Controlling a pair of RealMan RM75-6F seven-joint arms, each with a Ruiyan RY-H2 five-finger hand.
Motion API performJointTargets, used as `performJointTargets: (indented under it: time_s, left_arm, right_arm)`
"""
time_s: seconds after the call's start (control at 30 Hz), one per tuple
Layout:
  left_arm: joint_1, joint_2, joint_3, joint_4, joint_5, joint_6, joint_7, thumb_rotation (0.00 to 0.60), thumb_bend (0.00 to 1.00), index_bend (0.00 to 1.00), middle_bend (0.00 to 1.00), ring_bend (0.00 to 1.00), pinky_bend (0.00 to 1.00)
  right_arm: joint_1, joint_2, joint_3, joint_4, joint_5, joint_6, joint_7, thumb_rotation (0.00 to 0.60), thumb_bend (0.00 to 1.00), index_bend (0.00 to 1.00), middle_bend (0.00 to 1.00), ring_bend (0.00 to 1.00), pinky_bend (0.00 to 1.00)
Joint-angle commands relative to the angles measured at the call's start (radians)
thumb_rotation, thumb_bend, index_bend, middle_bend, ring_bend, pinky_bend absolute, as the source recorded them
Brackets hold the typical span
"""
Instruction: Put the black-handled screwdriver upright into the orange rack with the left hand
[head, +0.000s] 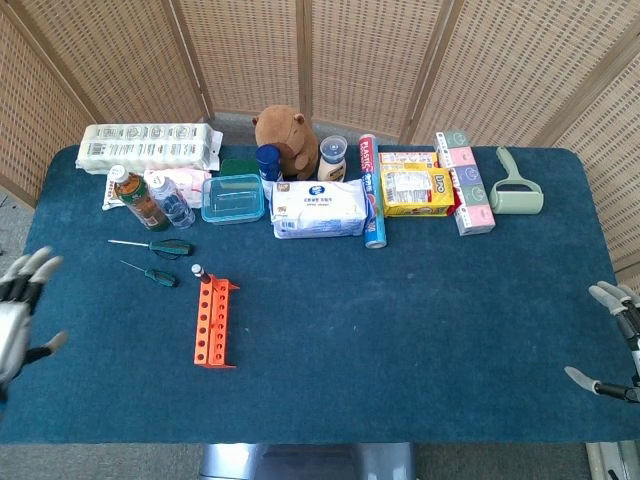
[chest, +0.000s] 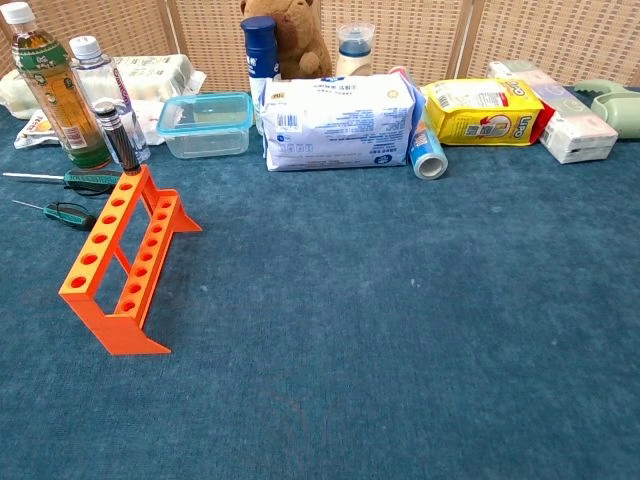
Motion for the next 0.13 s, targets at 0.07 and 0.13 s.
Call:
performJointTargets:
  time_s: [0.07,0.13]
  left_arm:
    - [0.107,-0.068,0.040,0.076,0.005,0.095,0.021,0.600,0.11,0.00,0.00,0.00,0.16]
    - [0.122,-0.085,0.040,0.091,0.007,0.100,0.024,0.600,0.11,0.00,0.00,0.00,0.16]
  right_arm:
    - [-0.018,-0.055,0.037,-0.011,0.042,0.057,-0.149,0.600,0.01,0.12,0.08,0.00,0.00]
    - [-0.025,-0.067,0.045,-0.013,0.047,0.077,-0.172,0.600,0.01,0.12,0.08,0.00,0.00]
